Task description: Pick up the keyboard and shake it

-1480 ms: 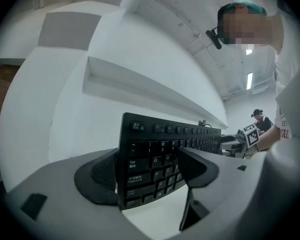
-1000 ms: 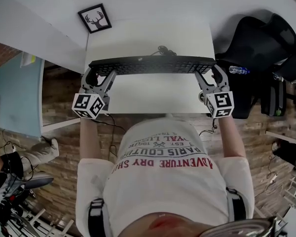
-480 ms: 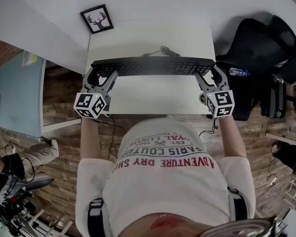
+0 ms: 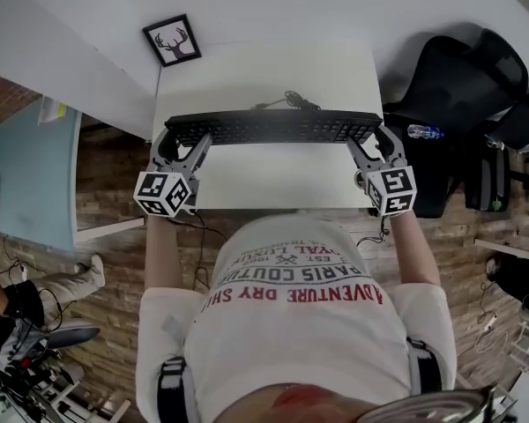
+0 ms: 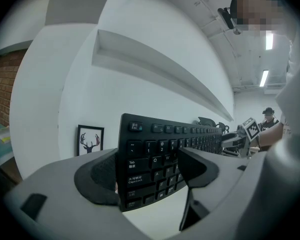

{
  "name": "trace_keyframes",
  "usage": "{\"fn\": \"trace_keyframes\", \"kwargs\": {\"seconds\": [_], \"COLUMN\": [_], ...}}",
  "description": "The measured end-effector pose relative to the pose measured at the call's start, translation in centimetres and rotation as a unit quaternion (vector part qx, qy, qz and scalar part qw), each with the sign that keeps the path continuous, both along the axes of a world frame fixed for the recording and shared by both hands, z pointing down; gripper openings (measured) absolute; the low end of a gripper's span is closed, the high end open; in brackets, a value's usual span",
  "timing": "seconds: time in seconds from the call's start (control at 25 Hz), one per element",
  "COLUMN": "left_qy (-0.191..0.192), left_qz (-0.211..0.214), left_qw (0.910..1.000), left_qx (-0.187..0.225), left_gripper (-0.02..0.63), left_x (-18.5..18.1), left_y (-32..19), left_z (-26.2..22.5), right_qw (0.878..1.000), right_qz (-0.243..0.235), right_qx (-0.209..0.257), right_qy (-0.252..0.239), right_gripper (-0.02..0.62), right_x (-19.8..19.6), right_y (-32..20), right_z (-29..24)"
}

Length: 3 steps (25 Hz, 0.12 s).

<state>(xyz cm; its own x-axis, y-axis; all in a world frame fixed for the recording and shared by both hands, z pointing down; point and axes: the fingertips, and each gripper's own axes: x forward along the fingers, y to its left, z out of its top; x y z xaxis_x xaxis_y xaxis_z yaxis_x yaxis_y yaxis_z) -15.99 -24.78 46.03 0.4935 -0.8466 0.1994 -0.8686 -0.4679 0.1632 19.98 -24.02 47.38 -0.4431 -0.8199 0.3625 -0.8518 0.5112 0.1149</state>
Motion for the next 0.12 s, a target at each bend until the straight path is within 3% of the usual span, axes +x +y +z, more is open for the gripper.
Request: {"fn": "trace_keyframes", "kwargs": {"seconds": [0.12], "left_qy": [-0.002], "left_qz": [0.001], "left_qw": [1.0], "left_qx": [-0.003], "left_gripper": [0.354], "left_x": [0.01], "left_y": [0.1], "left_z": [0.3], "right_qw": [1.0], "right_qz": [0.002], "right_qx": [-0.005], "right_qy": [0.0], "right_gripper": [0.281], "right_x": [0.0], "right_y": [0.16], "right_z": [0.39]}}
